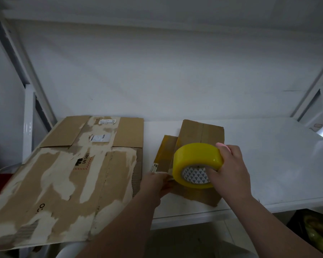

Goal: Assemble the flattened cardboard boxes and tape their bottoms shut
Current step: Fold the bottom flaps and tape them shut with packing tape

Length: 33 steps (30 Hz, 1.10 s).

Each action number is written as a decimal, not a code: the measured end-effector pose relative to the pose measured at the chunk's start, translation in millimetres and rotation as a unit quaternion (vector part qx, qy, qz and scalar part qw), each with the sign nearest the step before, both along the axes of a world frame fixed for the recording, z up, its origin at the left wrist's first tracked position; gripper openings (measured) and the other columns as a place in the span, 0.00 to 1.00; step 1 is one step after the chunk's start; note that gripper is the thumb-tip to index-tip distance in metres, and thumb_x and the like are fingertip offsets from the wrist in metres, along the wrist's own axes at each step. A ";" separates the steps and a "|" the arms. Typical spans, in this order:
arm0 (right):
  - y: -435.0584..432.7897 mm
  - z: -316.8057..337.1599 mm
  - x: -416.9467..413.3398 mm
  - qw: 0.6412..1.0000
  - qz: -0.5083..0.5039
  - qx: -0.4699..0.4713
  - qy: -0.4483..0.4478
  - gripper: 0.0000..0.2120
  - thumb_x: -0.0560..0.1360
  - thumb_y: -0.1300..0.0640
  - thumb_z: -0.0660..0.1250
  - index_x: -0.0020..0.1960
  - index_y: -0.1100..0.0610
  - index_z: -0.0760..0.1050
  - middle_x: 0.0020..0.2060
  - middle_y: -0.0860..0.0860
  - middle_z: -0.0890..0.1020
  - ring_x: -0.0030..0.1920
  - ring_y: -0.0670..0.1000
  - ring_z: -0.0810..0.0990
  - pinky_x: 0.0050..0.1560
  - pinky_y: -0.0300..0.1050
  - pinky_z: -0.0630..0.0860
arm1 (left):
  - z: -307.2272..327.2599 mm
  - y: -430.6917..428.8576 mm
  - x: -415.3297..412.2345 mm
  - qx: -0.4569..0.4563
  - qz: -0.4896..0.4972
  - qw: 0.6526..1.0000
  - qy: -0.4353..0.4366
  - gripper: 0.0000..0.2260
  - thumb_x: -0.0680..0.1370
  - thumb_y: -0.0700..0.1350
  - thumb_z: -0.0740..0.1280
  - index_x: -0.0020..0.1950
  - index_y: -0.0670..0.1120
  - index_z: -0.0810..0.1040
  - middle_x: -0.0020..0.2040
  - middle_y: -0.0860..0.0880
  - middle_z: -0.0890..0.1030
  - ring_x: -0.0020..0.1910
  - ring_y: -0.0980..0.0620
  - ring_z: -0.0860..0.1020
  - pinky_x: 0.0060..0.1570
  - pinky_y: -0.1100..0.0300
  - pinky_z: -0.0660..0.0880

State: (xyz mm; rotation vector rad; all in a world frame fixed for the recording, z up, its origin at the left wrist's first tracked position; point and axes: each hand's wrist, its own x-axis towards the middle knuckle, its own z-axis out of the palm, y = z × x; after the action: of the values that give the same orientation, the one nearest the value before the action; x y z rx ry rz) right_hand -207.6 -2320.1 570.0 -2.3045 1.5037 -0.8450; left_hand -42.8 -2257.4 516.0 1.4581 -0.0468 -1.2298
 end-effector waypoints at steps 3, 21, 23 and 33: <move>-0.2 -4.3 1.8 0.999 -0.019 0.025 -0.030 0.30 0.72 0.51 0.71 0.71 0.52 0.65 0.64 0.51 0.68 0.59 0.55 0.73 0.52 0.50 0.74 | 3.0 2.8 -0.1 0.015 -0.042 0.999 0.004 0.02 0.78 0.38 0.64 0.50 0.40 0.75 0.45 0.41 0.79 0.44 0.45 0.78 0.42 0.52 0.79; 1.0 -17.7 4.2 0.987 -0.046 0.083 -0.132 0.26 0.73 0.53 0.70 0.68 0.56 0.68 0.62 0.56 0.72 0.59 0.57 0.74 0.55 0.55 0.74 | 15.4 2.8 7.5 0.023 -0.108 0.888 -0.446 0.14 0.74 0.35 0.61 0.50 0.45 0.85 0.45 0.50 0.82 0.42 0.51 0.79 0.38 0.62 0.77; 0.7 -19.2 4.9 0.984 -0.054 0.092 -0.140 0.26 0.73 0.53 0.70 0.68 0.56 0.68 0.62 0.56 0.72 0.59 0.57 0.74 0.56 0.55 0.73 | 17.1 5.2 1.9 -0.027 -0.132 0.906 -0.400 0.21 0.74 0.31 0.56 0.54 0.47 0.84 0.50 0.49 0.82 0.46 0.51 0.78 0.38 0.65 0.76; -12.0 -20.2 7.5 0.980 -0.059 0.116 -0.153 0.18 0.72 0.52 0.70 0.59 0.58 0.74 0.52 0.58 0.76 0.49 0.57 0.76 0.45 0.47 0.72 | -14.1 -1.6 16.8 -0.063 -0.288 0.912 -0.287 0.37 0.63 0.37 0.60 0.73 0.50 0.65 0.69 0.43 0.71 0.66 0.40 0.71 0.60 0.44 0.73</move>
State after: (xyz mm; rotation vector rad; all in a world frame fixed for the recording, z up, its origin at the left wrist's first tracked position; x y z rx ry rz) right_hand -200.1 -2332.1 549.7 -1.8399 1.5200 -0.9479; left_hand -26.0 -2259.0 501.9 1.7052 -0.9990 -1.1720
